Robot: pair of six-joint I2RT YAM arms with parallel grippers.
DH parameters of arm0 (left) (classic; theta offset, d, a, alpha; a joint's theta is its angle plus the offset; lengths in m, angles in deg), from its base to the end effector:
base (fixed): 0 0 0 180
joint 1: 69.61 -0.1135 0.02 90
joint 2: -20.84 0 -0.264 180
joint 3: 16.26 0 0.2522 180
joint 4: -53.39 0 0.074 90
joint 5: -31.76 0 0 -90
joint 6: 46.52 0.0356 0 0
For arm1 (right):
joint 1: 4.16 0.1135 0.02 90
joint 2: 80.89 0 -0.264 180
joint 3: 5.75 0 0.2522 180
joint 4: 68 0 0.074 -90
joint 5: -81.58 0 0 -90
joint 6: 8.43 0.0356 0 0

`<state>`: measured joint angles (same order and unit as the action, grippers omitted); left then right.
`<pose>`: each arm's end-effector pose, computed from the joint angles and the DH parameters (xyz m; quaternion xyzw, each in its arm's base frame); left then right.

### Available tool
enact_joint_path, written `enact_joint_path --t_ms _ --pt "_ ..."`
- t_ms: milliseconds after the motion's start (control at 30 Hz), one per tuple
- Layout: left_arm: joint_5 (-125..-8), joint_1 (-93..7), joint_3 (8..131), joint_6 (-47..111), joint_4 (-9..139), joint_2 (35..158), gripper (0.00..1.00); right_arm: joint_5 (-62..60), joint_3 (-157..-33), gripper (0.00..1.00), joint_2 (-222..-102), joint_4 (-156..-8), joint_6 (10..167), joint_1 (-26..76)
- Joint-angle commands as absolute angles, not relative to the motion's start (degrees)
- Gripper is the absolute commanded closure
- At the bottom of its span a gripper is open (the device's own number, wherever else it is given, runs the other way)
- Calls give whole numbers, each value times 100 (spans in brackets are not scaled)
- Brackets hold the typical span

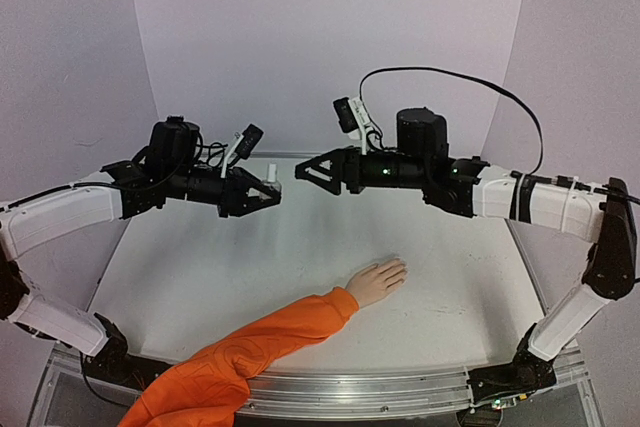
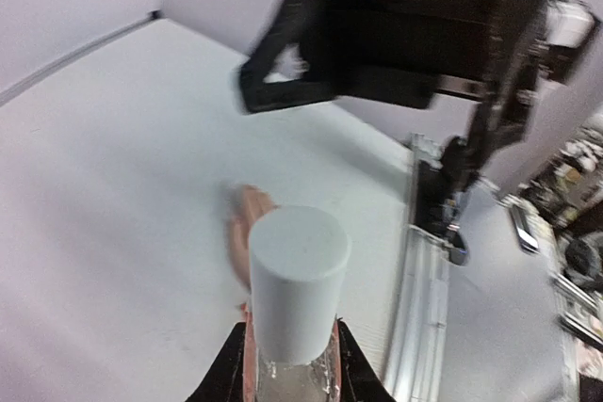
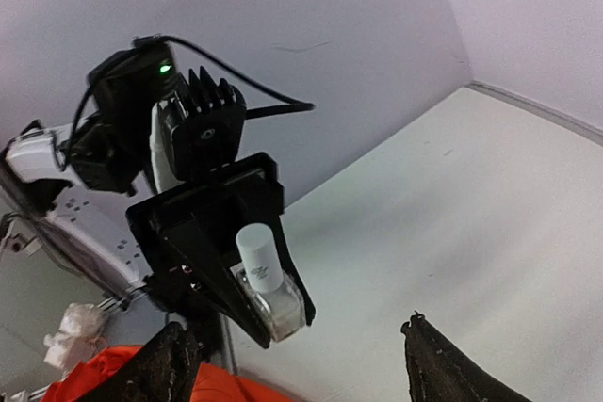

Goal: Paint the nails

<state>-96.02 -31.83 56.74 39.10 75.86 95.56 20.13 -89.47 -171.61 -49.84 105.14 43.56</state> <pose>0.2203 -0.1984 0.3187 0.3967 0.7103 -0.4385 0.3818 0.2410 0.2903 0.3671 -0.3150 0.5619 0.5635 0.5171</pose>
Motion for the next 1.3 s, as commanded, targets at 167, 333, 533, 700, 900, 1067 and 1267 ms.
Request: enact_joint_path --t_ms 167,333,533,700,900,1067,1267 --pt "-13123 -2938 6216 3760 7084 9638 100 4701 -8794 27 -17275 -2355 11538 4433" --pt "-13146 -2752 6279 3740 7085 9781 100 4890 -8914 38 -17458 -2079 11744 4519" --pt "-13164 -2675 6357 3728 7083 9891 100 4969 -9050 52 -17625 -1938 11831 4618" --pt "-13177 -2664 6364 3715 7076 9933 100 5108 -9178 66 -17783 -1828 11887 4728" --pt "-13059 -2671 6306 3744 7076 9896 100 5128 -9150 92 -17824 -1743 11921 4760" --pt "-12167 -2762 6184 3779 7076 9680 100 4901 -8933 100 -17703 -1791 11841 4756" --pt "-6946 -2732 5796 3973 7313 9117 100 2928 -8957 100 -17579 -3587 10990 4801"
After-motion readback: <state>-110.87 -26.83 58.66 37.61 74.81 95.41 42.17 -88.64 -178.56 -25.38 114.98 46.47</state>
